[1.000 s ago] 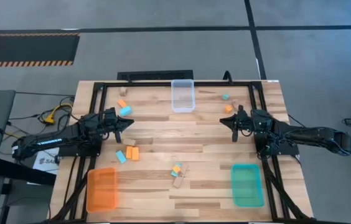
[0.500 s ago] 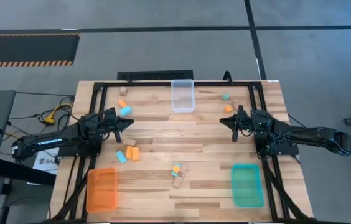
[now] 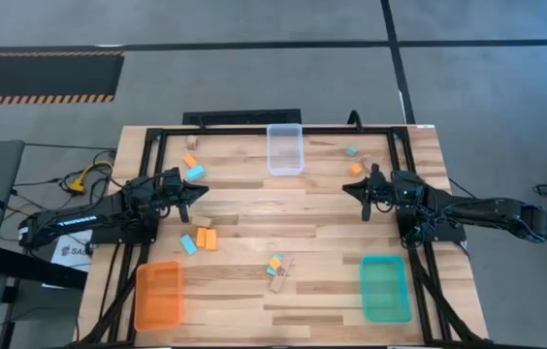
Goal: Sort & place blocks by color
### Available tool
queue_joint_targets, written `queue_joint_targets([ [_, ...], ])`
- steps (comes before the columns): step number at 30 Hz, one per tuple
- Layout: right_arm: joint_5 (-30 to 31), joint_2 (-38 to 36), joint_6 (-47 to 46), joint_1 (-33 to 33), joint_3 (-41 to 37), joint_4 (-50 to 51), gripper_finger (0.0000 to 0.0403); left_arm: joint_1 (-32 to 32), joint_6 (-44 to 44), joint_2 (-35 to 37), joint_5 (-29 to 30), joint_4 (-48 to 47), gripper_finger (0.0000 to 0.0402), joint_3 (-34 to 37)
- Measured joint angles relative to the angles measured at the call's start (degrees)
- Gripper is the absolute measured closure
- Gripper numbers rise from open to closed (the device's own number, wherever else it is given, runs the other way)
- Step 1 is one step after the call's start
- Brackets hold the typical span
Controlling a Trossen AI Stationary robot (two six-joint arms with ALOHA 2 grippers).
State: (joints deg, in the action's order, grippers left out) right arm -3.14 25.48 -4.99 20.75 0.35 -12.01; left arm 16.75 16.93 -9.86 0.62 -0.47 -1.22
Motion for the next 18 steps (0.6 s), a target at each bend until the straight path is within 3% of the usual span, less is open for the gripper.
queue_joint_targets([
  [14,0.00,-0.01,0.00,0.00,-0.01,0.00,0.0349,-0.01,0.32,0.00,0.02,0.04,0.0402,-0.01],
  [16,0.00,0.01,0.00,0.01,-0.01,0.02,0.0349,-0.01,3.06,0.02,-0.12,0.10,0.0401,0.00],
  [18,-0.01,0.01,0.00,0.02,-0.01,0.02,0.0349,-0.02,11.13,0.02,-0.63,0.44,0.0402,-0.02],
])
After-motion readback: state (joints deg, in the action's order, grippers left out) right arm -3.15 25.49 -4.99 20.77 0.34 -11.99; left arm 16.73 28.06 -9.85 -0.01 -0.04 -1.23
